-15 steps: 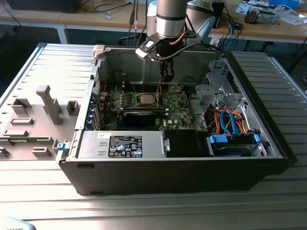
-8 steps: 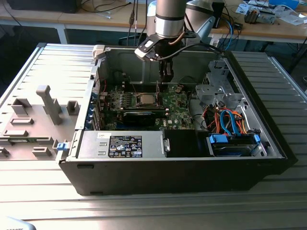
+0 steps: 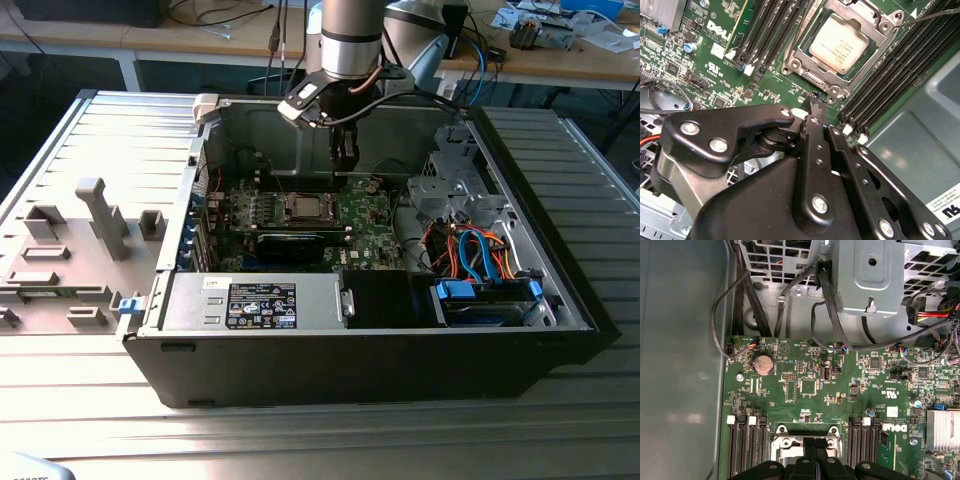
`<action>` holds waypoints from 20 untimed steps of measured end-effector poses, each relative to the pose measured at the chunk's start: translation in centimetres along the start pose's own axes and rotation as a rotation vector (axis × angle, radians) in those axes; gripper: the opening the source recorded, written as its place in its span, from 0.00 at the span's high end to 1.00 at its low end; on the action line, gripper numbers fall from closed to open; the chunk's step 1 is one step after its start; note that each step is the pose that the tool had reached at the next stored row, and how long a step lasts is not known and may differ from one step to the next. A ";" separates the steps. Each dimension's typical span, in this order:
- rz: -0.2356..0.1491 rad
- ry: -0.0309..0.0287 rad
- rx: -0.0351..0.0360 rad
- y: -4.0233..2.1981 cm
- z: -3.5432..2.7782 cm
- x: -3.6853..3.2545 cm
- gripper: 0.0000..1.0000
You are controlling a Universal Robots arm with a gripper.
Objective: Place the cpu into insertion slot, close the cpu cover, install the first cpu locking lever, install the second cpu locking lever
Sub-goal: 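Close the cpu cover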
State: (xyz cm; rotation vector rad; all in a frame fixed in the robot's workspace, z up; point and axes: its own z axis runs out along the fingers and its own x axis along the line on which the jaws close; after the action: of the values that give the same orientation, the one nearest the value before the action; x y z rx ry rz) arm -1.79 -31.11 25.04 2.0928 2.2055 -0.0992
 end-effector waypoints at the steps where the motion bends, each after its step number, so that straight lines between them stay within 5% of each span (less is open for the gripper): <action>1: 0.000 0.0001 0.0000 -0.06 0.00 0.00 0.89; 20: 0.000 0.0000 0.0000 -1.08 -0.02 0.06 0.89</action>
State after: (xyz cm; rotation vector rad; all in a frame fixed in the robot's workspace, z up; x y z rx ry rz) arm -2.87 -31.11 25.02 2.0929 2.2055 -0.0992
